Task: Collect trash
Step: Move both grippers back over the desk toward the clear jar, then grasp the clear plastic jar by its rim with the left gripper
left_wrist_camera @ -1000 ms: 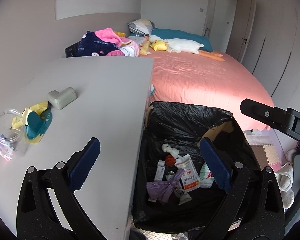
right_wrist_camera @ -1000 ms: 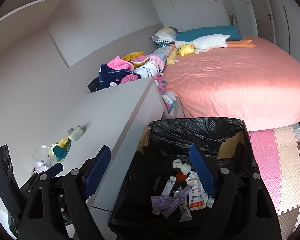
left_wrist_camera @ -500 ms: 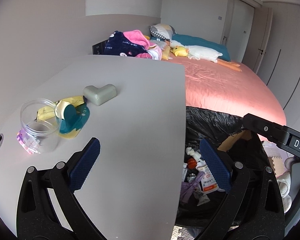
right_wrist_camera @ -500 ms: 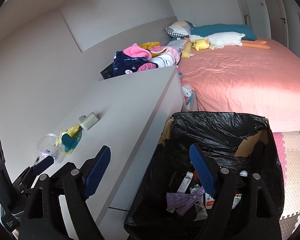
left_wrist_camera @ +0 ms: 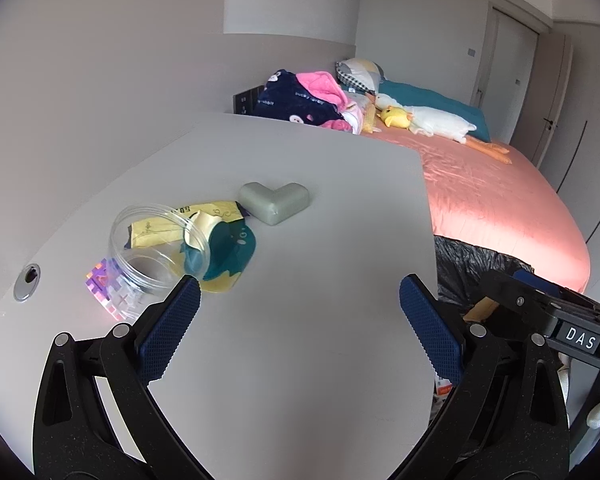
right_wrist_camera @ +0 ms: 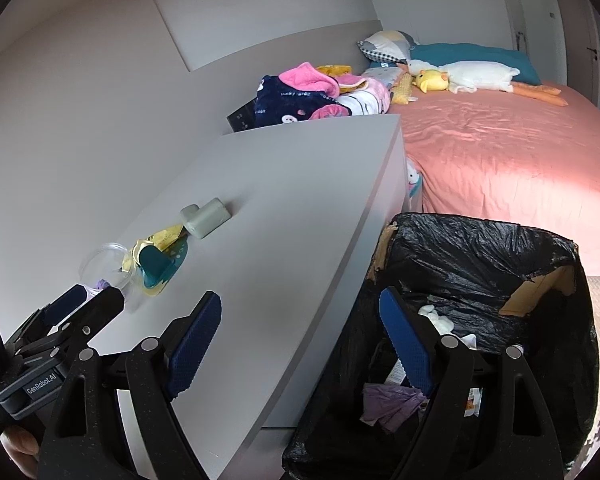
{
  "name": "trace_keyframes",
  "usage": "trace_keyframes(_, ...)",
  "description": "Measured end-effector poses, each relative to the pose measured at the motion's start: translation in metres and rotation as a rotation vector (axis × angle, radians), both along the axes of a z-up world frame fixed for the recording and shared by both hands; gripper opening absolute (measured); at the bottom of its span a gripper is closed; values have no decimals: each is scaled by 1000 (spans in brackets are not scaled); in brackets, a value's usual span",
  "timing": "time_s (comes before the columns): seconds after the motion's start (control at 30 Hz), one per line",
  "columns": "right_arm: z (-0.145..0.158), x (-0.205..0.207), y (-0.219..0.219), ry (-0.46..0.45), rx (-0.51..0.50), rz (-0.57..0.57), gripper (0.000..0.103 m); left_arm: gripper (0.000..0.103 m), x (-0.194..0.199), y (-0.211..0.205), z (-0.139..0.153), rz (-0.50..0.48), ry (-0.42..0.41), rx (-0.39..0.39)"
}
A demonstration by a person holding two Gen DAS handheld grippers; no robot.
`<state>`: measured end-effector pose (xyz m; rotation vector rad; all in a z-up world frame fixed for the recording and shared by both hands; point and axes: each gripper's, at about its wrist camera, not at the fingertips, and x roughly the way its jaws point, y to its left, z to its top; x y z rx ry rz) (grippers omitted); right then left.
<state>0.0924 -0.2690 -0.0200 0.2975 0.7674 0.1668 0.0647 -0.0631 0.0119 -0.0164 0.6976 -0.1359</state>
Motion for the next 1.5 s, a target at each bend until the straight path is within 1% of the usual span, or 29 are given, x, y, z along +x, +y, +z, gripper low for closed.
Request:
trace_keyframes(0.4,-6,21,31,22,-8,44,82,96,15,54,6,120,-11,-34)
trace_keyframes(0.57,-10,31,41,35,-10,57,82,96,24,75,3,160,4,-55)
trace_keyframes(0.9,-16,51,59,49,-11,86,82,96,47,101,-12,224,58,-44)
trace_keyframes(1.07,-18,61,68,54,-11,103,82,96,52,107,-19,226,75,-37)
trace_keyframes(1.17,-20,66,73,60,-11,111,82,92,57,108,-22,219,83,-25)
trace_keyframes(1.23,-21,68,76,63,-13,116,82,89,60,110,-26,204,94,-40)
trace_keyframes(1.3,-22,71,79,65,-17,122,82,82,64,110,-29,203,106,-41)
trace_keyframes(1.47,-23,77,87,68,-24,132,82,70,72,113,-33,203,113,-28)
trace_keyframes(1.5,-23,79,88,70,-24,134,82,63,72,114,-33,203,111,-28)
